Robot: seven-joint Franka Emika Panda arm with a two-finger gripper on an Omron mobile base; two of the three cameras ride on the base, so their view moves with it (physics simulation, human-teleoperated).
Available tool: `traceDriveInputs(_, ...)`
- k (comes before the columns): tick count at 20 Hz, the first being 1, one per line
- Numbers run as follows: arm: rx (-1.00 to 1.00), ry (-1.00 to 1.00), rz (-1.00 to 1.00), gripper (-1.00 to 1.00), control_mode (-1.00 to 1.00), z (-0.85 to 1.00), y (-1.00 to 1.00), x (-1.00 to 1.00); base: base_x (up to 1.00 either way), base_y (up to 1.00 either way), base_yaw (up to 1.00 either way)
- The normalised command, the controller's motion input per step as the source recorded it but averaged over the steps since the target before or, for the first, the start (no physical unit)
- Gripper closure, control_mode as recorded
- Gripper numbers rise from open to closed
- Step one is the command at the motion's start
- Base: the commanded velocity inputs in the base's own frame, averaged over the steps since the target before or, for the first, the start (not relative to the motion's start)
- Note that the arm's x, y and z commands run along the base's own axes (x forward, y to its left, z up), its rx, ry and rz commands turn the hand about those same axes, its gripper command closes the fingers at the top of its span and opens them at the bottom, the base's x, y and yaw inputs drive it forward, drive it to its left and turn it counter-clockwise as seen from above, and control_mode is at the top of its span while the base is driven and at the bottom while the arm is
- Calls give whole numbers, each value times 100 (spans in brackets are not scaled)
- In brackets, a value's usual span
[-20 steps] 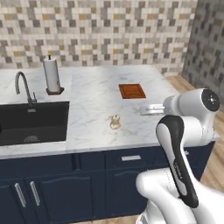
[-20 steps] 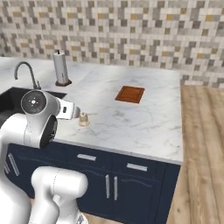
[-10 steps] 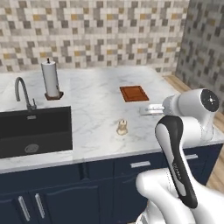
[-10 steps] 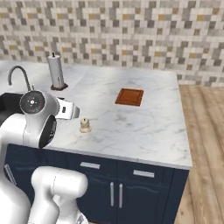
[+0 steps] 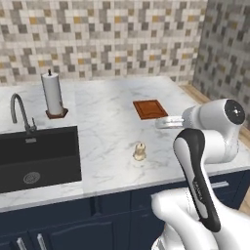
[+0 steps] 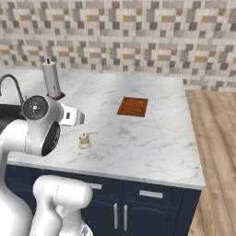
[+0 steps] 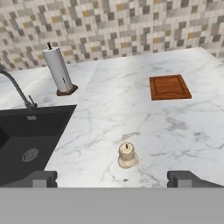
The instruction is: Pick the candle and candle from the dining table and place them in the open cabinet. Close the cabinet after placing the objects.
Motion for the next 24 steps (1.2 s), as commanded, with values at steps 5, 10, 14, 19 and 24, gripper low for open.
traceDriveInputs(5, 0, 0, 0, -100, 100, 0, 0, 0, 23, 30, 0)
traceDriveInputs(10, 0, 0, 0, -100, 100, 0, 0, 0, 9, 35, 0)
traceDriveInputs(14, 0, 0, 0, -100, 100, 0, 0, 0, 11, 32, 0)
traceDriveInputs(19, -1, 0, 0, -100, -100, 0, 10, 2, 3, 6, 0)
traceDriveInputs(24, 0, -4, 1, -100, -100, -1, 1, 0, 0, 0, 0)
